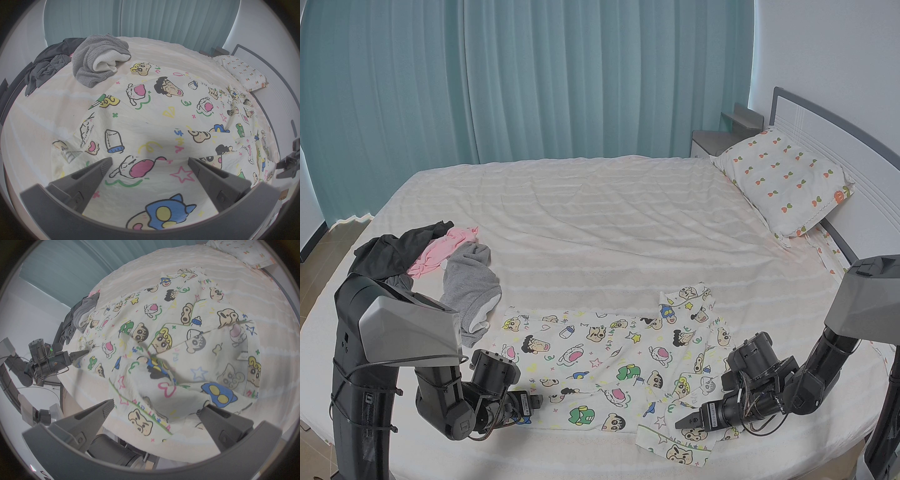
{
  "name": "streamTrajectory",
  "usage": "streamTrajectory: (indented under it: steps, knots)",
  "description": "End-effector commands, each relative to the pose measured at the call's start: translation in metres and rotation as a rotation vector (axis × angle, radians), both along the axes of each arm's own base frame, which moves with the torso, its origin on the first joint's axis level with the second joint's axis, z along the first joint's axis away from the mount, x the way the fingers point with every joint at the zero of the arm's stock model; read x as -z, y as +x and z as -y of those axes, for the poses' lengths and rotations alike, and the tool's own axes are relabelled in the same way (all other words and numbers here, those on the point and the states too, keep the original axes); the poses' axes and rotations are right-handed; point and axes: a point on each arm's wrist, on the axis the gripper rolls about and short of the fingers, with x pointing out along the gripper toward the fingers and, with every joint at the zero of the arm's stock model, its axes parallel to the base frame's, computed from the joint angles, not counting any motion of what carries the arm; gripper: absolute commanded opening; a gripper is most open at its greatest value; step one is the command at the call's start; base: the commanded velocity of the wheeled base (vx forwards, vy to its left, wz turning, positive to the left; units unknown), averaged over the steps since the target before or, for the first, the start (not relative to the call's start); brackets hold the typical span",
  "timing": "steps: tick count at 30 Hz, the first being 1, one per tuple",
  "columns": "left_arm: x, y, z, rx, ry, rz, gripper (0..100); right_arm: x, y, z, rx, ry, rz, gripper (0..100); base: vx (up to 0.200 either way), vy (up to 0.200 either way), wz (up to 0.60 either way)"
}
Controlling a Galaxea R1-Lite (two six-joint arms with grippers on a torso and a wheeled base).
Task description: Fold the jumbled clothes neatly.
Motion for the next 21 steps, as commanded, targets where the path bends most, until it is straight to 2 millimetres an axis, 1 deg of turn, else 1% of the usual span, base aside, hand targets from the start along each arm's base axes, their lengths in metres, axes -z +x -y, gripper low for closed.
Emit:
streamTrajectory:
  steps: [1,9,14,17,21]
  knots:
    - [0.000,0.000,0.000,0.000,0.000,-0.001,100,0.007,0.007,0.003,0.025,-0.008,-0.005,0,0.000,0.000,0.00]
    - [0.000,0.000,0.000,-0.004,-0.002,0.002,100,0.005,0.009,0.007,0.086,0.011,-0.017,0,0.000,0.000,0.00]
    - [-0.001,0.001,0.000,-0.034,-0.025,0.005,100,0.002,0.014,0.013,0.163,0.066,0.026,0,0.000,0.000,0.00]
    - [-0.001,0.000,0.000,-0.035,-0.027,0.003,100,-0.005,0.018,0.021,0.208,0.111,0.073,0,0.000,0.000,0.00]
    - [0.000,0.000,0.000,-0.032,-0.027,0.002,100,-0.013,0.022,0.027,0.212,0.155,0.095,0,0.000,0.000,0.00]
